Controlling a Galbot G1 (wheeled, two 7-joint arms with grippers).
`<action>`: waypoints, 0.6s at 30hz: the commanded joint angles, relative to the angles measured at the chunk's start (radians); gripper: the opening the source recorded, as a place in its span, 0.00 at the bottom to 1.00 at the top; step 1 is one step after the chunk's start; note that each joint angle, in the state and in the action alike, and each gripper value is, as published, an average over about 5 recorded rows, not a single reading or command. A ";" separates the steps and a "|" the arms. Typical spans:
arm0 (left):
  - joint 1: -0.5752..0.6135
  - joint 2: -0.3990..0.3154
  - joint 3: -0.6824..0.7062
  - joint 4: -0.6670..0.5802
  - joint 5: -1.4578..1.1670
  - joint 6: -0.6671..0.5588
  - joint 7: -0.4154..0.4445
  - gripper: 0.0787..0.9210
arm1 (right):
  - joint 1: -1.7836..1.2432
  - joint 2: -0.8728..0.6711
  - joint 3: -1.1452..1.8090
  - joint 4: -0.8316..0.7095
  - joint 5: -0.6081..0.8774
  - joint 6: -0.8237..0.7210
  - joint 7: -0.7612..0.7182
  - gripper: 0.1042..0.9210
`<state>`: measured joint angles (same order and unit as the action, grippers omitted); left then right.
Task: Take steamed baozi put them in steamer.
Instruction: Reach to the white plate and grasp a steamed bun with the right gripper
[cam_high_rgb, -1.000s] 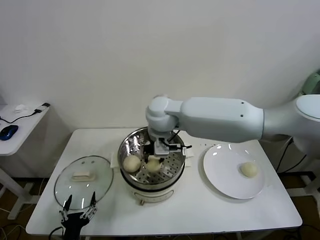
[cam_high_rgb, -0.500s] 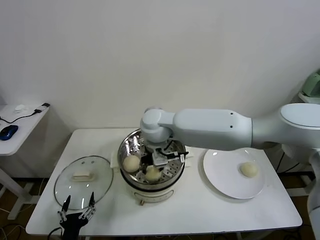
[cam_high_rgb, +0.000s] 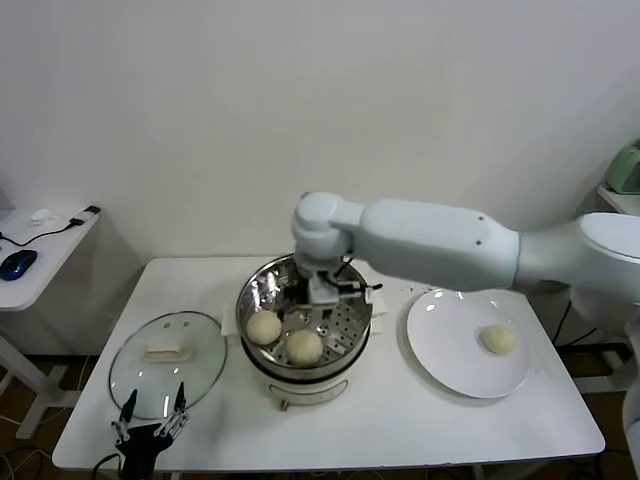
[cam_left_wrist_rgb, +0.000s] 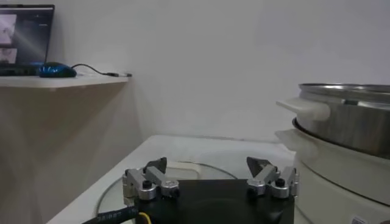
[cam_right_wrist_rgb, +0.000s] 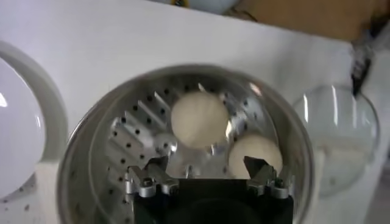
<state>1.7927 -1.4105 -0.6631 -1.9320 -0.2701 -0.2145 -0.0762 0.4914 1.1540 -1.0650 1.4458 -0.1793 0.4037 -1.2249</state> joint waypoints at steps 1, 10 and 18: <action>-0.005 0.001 0.009 0.001 0.003 0.000 0.003 0.88 | 0.006 -0.336 0.196 -0.260 0.327 -0.493 -0.025 0.88; -0.014 0.003 0.018 0.011 0.006 0.002 0.005 0.88 | -0.264 -0.557 0.231 -0.504 0.251 -0.503 -0.042 0.88; -0.014 0.005 0.022 0.019 0.007 0.003 0.005 0.88 | -0.465 -0.622 0.270 -0.460 0.152 -0.469 0.006 0.88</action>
<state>1.7799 -1.4053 -0.6441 -1.9146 -0.2638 -0.2143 -0.0716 0.2536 0.6997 -0.8624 1.0747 -0.0005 0.0073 -1.2471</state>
